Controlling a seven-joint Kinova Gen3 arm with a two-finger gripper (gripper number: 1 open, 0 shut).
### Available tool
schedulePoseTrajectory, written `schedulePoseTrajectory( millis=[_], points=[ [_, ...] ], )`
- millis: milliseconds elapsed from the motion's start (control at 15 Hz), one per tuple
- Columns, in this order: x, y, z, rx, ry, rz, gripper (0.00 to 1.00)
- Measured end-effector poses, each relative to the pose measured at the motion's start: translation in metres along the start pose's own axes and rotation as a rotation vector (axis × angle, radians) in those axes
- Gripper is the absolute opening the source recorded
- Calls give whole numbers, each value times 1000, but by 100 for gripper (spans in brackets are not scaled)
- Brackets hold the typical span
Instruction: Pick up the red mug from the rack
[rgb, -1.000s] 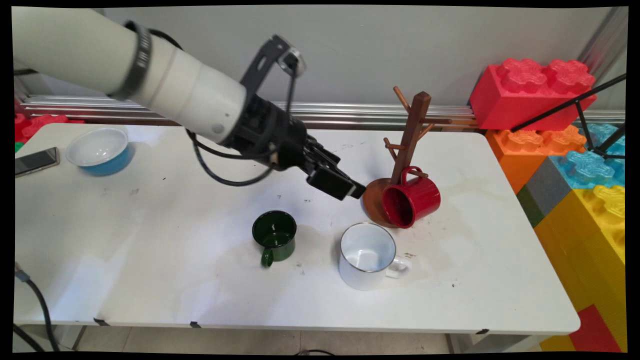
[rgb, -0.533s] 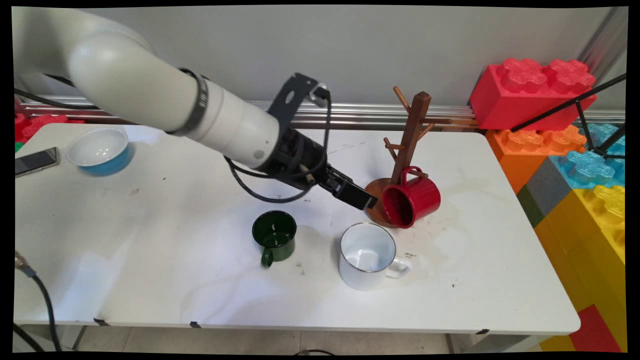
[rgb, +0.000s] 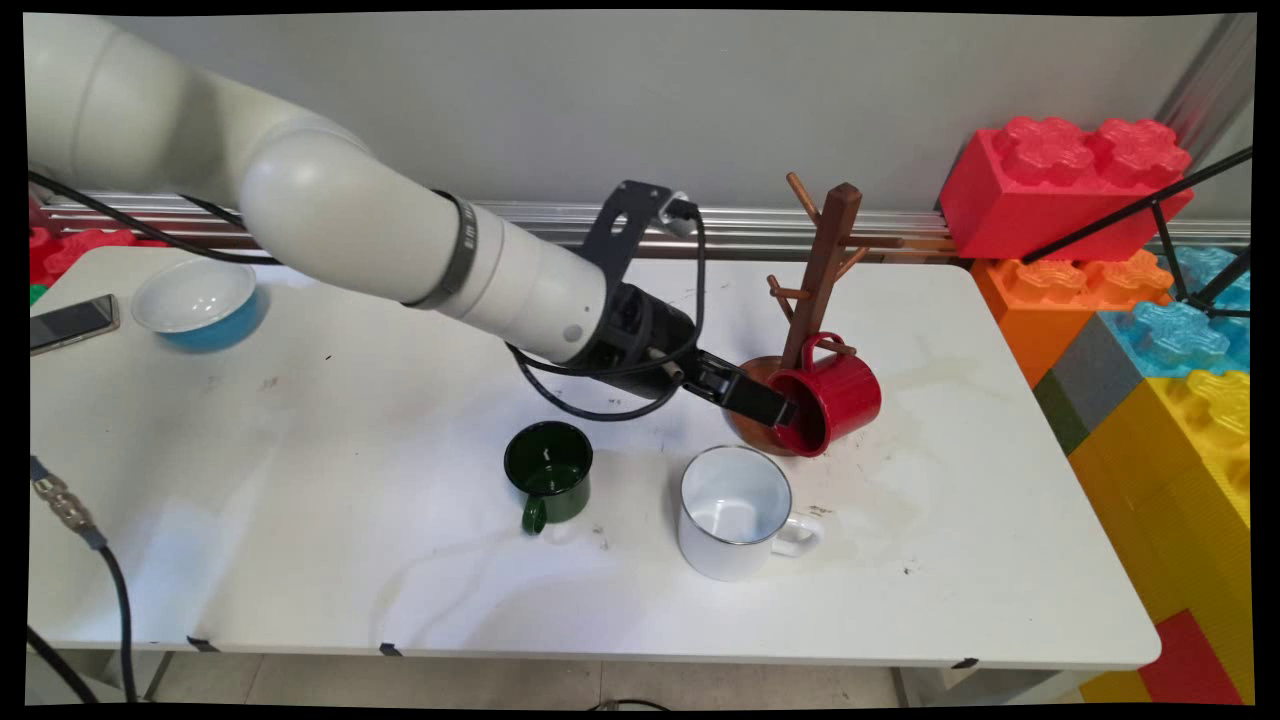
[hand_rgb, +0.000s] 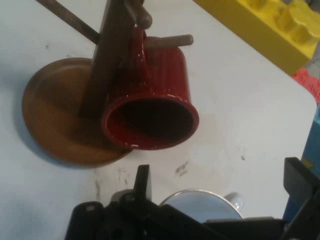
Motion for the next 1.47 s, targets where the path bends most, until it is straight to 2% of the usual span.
schedulePoseTrajectory(
  millis=[1467],
  points=[
    [-17,0,76,-42,83,-96,100]
  ],
)
